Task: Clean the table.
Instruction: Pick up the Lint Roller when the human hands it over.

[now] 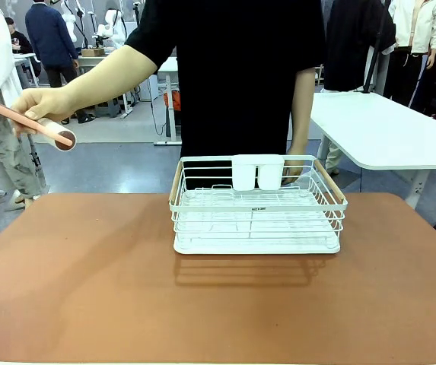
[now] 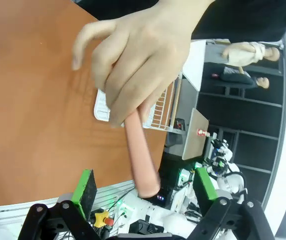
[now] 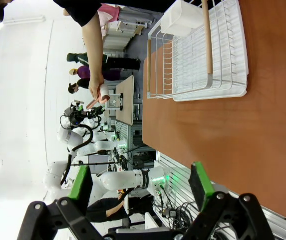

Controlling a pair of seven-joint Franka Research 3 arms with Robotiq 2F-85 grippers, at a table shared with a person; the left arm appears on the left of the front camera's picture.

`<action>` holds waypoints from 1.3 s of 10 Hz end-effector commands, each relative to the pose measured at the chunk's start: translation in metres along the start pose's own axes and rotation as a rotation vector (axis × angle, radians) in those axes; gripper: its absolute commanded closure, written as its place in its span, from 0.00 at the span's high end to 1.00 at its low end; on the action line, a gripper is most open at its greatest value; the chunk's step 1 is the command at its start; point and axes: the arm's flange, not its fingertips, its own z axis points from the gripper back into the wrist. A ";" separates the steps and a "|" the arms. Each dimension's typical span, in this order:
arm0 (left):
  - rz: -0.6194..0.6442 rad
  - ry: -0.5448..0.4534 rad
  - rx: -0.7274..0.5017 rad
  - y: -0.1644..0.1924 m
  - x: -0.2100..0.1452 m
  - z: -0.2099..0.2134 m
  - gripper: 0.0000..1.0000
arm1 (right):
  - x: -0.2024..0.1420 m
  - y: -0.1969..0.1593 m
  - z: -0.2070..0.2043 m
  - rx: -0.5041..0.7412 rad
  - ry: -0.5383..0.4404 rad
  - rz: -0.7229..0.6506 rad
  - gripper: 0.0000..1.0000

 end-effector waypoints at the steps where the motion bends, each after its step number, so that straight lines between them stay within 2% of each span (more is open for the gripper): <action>1: 0.023 -0.022 0.087 -0.020 0.000 -0.007 1.00 | -0.002 0.001 0.001 0.008 0.002 0.008 1.00; 4: 0.065 -0.116 0.212 -0.031 0.001 -0.017 1.00 | -0.002 0.001 0.001 0.008 0.002 0.008 1.00; 7: 0.081 -0.181 0.247 -0.032 -0.007 -0.015 1.00 | -0.002 0.001 0.001 0.008 0.002 0.008 1.00; 10: 0.136 -0.159 0.262 -0.029 -0.018 -0.008 1.00 | -0.002 0.001 0.001 0.008 0.002 0.008 1.00; 12: 0.145 -0.190 0.242 -0.024 -0.016 -0.002 1.00 | -0.002 0.001 0.001 0.008 0.002 0.008 1.00; 13: 0.117 -0.165 0.248 -0.028 -0.011 -0.009 1.00 | -0.002 0.001 0.001 0.008 0.002 0.008 1.00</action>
